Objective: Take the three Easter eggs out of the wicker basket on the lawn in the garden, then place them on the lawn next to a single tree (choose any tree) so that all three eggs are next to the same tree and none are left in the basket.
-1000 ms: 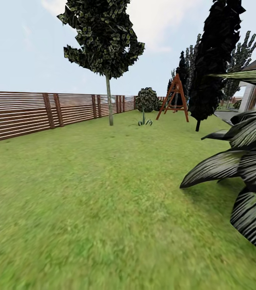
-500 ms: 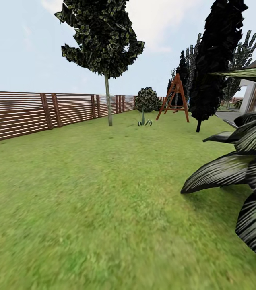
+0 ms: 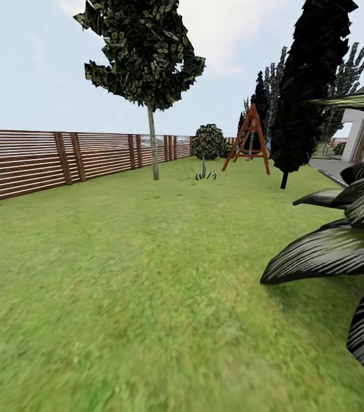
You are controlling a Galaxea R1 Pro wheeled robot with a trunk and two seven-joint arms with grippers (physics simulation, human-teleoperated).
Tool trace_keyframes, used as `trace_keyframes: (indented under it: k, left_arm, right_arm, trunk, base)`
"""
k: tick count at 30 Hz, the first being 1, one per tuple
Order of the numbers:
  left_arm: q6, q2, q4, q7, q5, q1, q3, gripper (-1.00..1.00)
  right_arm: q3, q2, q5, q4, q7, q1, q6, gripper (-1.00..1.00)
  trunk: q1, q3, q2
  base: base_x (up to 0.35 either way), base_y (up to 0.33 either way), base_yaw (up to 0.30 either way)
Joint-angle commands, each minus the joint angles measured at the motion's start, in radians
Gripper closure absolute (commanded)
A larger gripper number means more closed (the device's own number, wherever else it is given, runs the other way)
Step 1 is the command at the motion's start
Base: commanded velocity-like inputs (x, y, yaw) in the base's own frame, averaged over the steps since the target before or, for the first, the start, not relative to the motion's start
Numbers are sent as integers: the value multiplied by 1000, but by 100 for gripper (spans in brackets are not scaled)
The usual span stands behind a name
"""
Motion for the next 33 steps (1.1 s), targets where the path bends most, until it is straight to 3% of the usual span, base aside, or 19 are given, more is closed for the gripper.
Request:
trace_keyframes:
  k: [1,15,33]
  left_arm:
    - [-1,0,-1,0,0,0,0,-100]
    - [-3,1,-1,-3,0,0,1,-100]
    - [-3,12,-1,-6,0,0,0,-100]
  right_arm:
    - [-5,0,0,1,0,-1,-4,-100]
    - [-5,0,0,1,0,-1,-4,-100]
    - [-5,3,0,1,0,-1,-4,-100]
  trunk:
    - [1,-1,0]
    - [1,-1,0]
    - [1,-1,0]
  base:
    - [331,13,0]
    - [333,118,0]
    - [308,211,0]
